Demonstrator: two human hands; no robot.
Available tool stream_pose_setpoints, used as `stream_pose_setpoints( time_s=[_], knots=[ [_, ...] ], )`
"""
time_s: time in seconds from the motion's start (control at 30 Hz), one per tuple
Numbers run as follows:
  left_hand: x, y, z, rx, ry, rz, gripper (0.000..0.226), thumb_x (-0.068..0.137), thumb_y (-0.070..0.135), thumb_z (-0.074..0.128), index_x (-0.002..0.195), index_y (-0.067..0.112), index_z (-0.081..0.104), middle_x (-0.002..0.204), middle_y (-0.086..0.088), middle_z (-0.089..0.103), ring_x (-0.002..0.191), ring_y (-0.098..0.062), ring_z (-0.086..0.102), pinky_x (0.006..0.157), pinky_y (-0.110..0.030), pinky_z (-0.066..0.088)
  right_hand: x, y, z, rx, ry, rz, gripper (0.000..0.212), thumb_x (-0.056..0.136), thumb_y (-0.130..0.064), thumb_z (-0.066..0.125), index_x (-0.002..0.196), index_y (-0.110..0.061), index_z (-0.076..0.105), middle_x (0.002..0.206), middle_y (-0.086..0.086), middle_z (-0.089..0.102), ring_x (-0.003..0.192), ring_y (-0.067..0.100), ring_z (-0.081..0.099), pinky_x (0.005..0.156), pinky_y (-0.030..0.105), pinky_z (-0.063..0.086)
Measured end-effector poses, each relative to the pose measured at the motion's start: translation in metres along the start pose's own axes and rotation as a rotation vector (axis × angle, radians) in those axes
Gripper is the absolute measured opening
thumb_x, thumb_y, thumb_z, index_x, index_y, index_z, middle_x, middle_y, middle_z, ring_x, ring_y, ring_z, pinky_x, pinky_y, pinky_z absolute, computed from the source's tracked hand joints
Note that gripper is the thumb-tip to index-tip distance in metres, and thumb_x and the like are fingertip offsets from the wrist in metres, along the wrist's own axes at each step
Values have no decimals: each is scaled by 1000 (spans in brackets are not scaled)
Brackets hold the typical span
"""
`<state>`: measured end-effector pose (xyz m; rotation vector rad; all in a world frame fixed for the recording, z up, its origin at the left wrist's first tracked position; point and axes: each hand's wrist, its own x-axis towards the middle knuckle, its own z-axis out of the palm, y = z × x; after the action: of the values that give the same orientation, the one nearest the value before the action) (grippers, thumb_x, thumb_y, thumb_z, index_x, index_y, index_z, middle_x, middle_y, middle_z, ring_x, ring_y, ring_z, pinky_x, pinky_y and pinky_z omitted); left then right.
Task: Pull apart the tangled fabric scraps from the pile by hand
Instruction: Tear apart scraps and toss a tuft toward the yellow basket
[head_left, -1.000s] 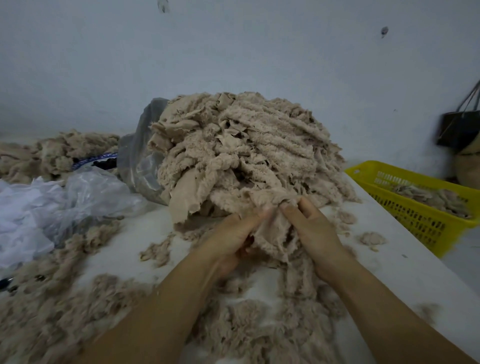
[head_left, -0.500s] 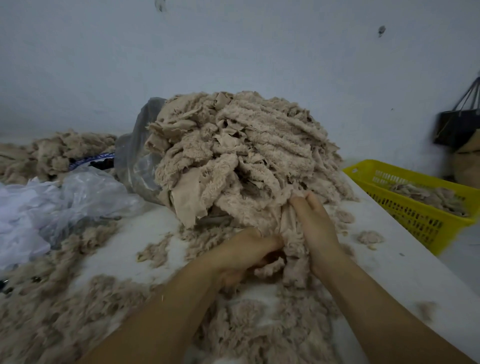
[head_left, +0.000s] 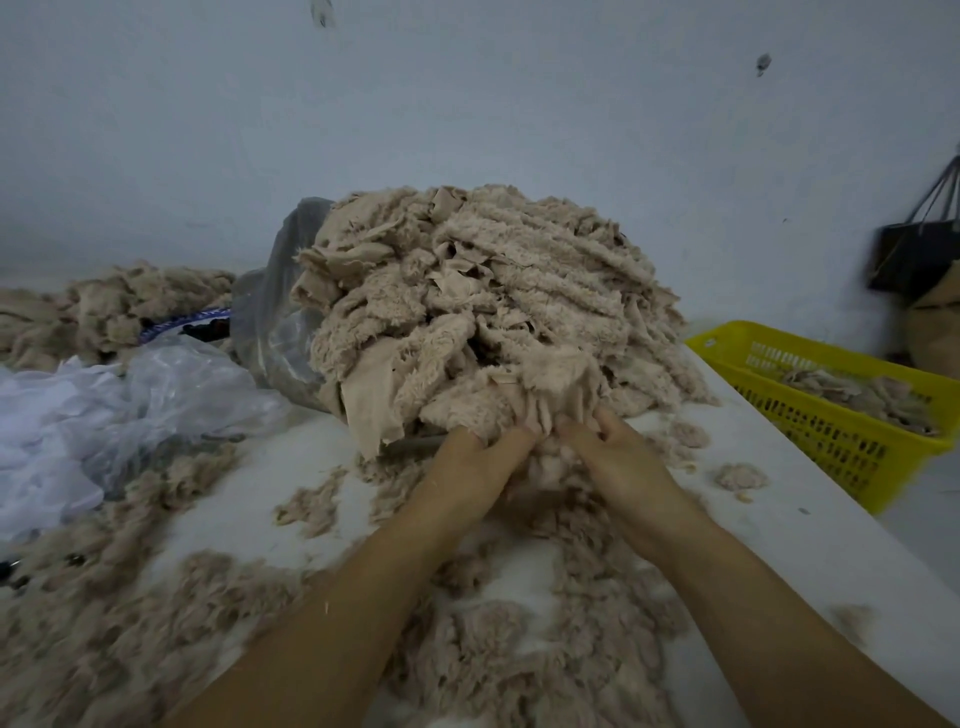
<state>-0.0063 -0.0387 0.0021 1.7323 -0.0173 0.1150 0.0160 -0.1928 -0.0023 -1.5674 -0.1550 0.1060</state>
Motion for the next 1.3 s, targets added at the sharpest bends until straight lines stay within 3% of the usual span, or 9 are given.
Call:
stream_pose_setpoints(
  time_s=[0.13,0.23,0.47,0.63,0.77,1.03,1.07,1.17,1.3],
  knots=[
    [4,0,-5,-133,39,-136,59,94,63,46,78,16,77,48,-1,54,48,-11,55,58,-28,41,9,-12,-30,588,280,-49,16,91,-11,62,107,-13,58,75,-1,61,55,9,61,52,21,51],
    [2,-1,1,-51,-79,-80,68,95,61,41,86,1,74,51,0,59,43,-10,48,56,-26,40,10,-15,-46,957,346,-88,51,95,-53,53,108,-5,61,103,8,67,84,17,74,66,25,58],
    [-12,2,6,83,-354,55,45,94,42,40,66,23,70,61,1,65,51,-8,55,52,-14,42,-1,2,4,38,-226,41,66,89,-63,56,82,2,65,73,35,59,62,35,63,58,33,51],
    [-14,1,12,179,-413,48,50,103,28,39,63,19,68,55,-1,63,44,-8,51,50,-16,41,-5,4,13,8,-44,24,25,101,-45,48,93,-24,60,47,7,52,42,26,49,40,28,40],
    [-7,1,7,207,-212,99,50,102,32,51,54,19,56,43,2,54,38,-9,47,47,-18,40,0,5,10,-116,157,-65,30,100,-50,45,82,-28,57,67,-3,66,69,17,65,62,29,48],
    [13,7,-19,-702,38,-233,35,99,23,56,65,13,52,43,3,36,33,-7,31,35,-19,37,2,5,10,-8,159,-107,20,102,-46,42,90,-38,56,74,-35,64,75,-25,51,52,8,51],
    [12,6,-19,-706,4,-279,34,96,28,60,65,14,54,45,3,37,35,-8,34,37,-19,41,2,4,9,37,150,-96,18,102,-47,44,98,-36,58,106,-27,59,89,-17,40,72,17,53],
    [6,5,-18,-604,-241,-364,37,76,51,72,73,15,63,54,1,44,42,-9,42,37,-20,46,2,-1,5,150,213,-59,40,99,-52,47,130,-29,57,108,-14,56,105,7,61,85,26,49],
    [-2,2,-7,-285,-405,-229,38,75,52,75,73,17,62,52,-2,46,37,-7,34,33,-16,24,-5,1,5,-97,163,-168,38,94,-61,48,86,-28,65,87,-2,71,81,18,66,67,38,51]
  ],
)
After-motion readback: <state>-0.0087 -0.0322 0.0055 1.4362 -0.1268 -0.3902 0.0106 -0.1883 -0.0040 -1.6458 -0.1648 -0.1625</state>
